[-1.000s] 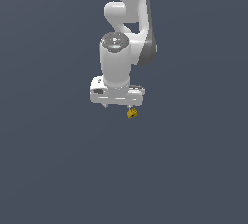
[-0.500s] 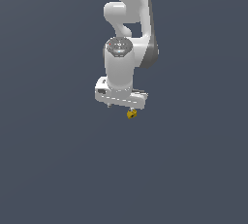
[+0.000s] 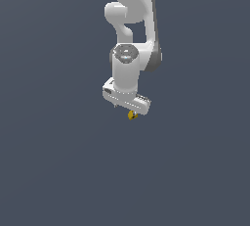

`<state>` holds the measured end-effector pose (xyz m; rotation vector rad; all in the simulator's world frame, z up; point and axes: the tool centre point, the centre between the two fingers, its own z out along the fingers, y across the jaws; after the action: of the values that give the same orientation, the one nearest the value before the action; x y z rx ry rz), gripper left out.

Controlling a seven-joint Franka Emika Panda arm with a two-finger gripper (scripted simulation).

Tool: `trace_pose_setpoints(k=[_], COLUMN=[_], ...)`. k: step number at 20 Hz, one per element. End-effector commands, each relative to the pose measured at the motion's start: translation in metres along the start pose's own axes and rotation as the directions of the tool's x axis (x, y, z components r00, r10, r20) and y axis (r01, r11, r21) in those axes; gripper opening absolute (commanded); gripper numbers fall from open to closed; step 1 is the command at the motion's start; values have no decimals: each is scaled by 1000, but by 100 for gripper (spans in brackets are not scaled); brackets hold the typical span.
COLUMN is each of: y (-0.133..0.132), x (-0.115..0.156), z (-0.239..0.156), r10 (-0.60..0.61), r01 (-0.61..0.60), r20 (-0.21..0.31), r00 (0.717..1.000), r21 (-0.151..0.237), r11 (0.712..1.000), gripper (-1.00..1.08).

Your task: Pick up the object and move it to a goal position.

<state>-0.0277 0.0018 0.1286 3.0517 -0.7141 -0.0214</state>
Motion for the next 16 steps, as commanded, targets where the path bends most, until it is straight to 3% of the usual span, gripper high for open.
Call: trace_pose_setpoints(k=[1,8,16], y=[-2,-8,-12], x=[-5,-18,-33], z=[6,22,40], r10=[66,245,439], r01=[-66,-245,-439], r20=[0,0,0], r00=[998,970,899], r21=[2,8,12], r11=[998,970,899], gripper=[100,100,100])
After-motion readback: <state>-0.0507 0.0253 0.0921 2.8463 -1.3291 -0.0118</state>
